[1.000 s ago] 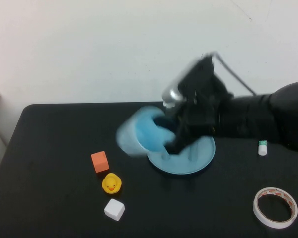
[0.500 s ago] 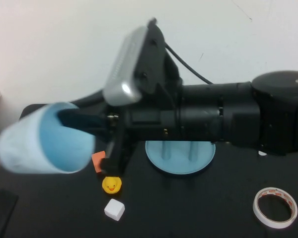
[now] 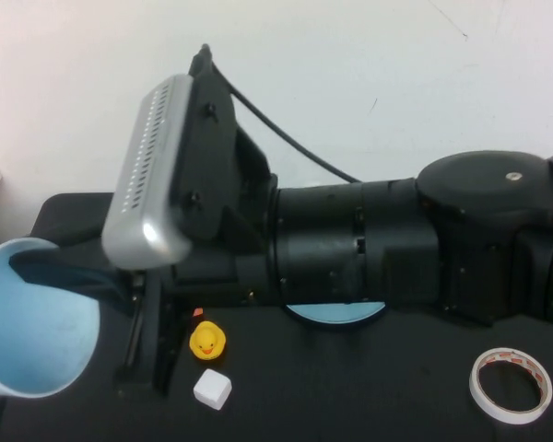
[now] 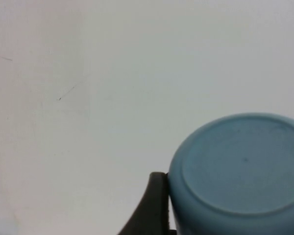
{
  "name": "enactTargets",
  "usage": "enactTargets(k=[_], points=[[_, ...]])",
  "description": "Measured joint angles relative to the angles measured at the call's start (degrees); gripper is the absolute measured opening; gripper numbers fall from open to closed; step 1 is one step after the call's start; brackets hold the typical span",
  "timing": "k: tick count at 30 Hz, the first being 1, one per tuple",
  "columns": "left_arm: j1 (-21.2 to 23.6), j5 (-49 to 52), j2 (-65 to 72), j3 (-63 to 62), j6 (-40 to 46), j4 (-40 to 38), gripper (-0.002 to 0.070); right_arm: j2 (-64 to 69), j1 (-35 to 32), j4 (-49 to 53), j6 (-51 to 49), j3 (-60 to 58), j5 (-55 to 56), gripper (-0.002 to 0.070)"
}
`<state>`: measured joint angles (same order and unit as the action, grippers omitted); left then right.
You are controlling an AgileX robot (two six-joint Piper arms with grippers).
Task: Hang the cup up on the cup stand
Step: Adjust the cup with two arms
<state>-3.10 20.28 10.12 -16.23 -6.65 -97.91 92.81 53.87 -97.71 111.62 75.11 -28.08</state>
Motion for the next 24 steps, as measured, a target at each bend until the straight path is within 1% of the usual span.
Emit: enactTargets(k=[3,6,8,10,11,16,18,19,22,24], points=[[0.00,-0.29,0.00,0.00,-0.09,0.00,0.0692,0.65,0.49,-0.24,0.00,0.10,0.11,0.0020],[0.00,-0.02,0.00,0.00,0.30,0.00,0.0689,1.87,0.86,-0.36,0.29,0.12,-2.56,0.0018],[0.00,0.52,0.00,0.00,0.70,0.11,0.0654,2.55,1.26,-0.36,1.02,0.12,-4.62,0.0017],[0.00,0.41,0.00,0.00,1.25,0.11,0.0596,2.77,1.38,-0.36,1.39,0.12,-4.83,0.0017],[0.03,0.16,0.00,0.00,2.08,0.11,0.0580,2.89,1.38,-0.36,1.53,0.12,-4.83,0.0017],[0.03,-0.09,0.00,0.00,5.75,0.11,0.0579,2.89,1.38,-0.17,2.03,0.12,-4.25,0.0030],[0.03,0.02,0.00,0.00,7.45,0.11,0.0579,2.89,1.38,-0.17,2.03,0.12,-4.14,0.0065],[0.03,0.03,0.00,0.00,8.68,0.11,0.0579,2.99,1.38,-0.17,2.03,0.12,-4.14,0.0095],[0.03,-0.17,0.00,0.00,12.11,0.11,0.0578,2.98,1.38,-0.17,0.71,0.12,-4.14,0.0214],[0.03,-0.97,0.00,0.00,13.70,0.11,0.0578,2.87,1.38,1.07,-1.21,0.12,-3.17,0.0312]])
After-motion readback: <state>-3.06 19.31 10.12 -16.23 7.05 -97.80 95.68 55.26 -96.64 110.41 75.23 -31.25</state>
